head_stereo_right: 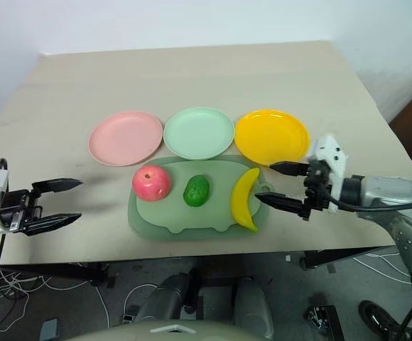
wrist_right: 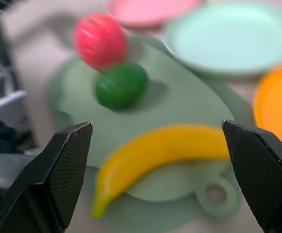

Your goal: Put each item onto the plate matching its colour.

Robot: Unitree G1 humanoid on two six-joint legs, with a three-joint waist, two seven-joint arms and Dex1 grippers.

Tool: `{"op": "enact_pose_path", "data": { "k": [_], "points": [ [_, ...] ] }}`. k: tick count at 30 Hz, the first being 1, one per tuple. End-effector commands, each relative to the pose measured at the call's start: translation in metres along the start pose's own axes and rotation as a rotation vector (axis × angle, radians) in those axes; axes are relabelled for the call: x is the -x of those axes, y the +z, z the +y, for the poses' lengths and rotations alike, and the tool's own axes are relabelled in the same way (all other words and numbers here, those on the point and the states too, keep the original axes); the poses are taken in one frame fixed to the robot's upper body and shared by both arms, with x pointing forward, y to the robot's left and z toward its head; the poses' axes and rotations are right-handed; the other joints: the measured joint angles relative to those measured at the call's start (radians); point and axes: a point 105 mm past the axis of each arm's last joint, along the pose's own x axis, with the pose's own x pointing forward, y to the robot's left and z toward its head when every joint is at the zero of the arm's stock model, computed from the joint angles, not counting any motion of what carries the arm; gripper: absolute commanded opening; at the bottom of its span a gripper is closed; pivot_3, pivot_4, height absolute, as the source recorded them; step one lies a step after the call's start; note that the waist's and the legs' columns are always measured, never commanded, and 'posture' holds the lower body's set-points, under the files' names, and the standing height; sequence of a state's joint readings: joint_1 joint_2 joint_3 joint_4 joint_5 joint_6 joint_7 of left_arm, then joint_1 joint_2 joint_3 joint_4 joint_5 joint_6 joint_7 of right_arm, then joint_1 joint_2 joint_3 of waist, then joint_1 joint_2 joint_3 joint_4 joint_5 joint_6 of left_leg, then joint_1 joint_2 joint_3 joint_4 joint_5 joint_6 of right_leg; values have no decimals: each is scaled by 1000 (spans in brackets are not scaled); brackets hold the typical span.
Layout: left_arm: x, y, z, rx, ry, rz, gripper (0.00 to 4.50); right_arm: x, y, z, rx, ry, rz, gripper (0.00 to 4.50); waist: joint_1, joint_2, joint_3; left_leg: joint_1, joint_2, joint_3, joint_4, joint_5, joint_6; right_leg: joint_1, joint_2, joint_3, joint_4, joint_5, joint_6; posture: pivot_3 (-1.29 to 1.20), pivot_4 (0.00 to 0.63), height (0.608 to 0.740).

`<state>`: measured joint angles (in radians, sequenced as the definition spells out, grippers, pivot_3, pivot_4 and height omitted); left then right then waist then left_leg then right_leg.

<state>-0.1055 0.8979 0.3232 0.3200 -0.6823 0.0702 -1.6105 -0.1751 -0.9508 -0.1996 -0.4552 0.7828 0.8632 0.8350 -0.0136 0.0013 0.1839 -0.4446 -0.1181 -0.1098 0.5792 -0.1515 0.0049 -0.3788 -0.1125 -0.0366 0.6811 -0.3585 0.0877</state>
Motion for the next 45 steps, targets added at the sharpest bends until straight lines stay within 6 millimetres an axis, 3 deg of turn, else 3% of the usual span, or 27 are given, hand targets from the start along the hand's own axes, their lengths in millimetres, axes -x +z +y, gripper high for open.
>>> {"op": "enact_pose_path", "data": {
  "k": [1, 10, 15, 22, 31, 38, 45],
  "points": [
    [-1, 5, 4, -33, -2, -5, 4484, -11, 5, 9, -6, -29, 30, 4500, 0, 0, 0, 0, 0, 0, 0, 0, 0, 0, 0, 0, 0, 0, 0, 0, 150, 737],
    [0, 1, 3, -13, 2, -4, 4484, -36, 3, 18, -72, -117, 89, 4500, -2, -1, 0, 0, 0, 0, 0, 0, 1, 0, 0, 0, 0, 2, 3, 0, 150, 737],
    [-1, 1, 2, -10, 3, -12, 4484, -44, -12, 10, -151, -220, 185, 4500, -1, -1, -1, 0, 0, 0, 0, 0, 1, 0, 0, 0, 0, 2, 3, 0, 150, 737],
    [0, -1, 1, -2, 5, -16, 4484, -58, -14, 22, -223, -220, 216, 4500, -3, -1, -1, 0, 0, 0, 0, 1, 1, 0, 1, 0, 1, 2, 4, 0, 150, 737],
    [-2, -1, -2, 5, 4, -26, 4484, -63, -15, 11, -150, -340, 275, 4500, -3, -1, -1, 1, 0, 0, 0, 1, 1, 0, 1, 0, 1, 3, 5, 0, 150, 737],
    [-2, -1, -3, 10, 10, -34, 4484, -63, -26, 7, -114, -381, 355, 4500, -4, -1, -1, 1, 0, 0, 1, 1, 1, 1, 1, 0, 1, 3, 5, 0, 150, 737],
    [-3, -2, -4, 16, 12, -42, 4500, -63, -33, 4, -80, -384, 412, 2383, -4, -2, -1, 1, 0, 0, 1, 1, 1, 1, 1, 0, 1, 3, 6, 0, 150, 737]
  ]
}}
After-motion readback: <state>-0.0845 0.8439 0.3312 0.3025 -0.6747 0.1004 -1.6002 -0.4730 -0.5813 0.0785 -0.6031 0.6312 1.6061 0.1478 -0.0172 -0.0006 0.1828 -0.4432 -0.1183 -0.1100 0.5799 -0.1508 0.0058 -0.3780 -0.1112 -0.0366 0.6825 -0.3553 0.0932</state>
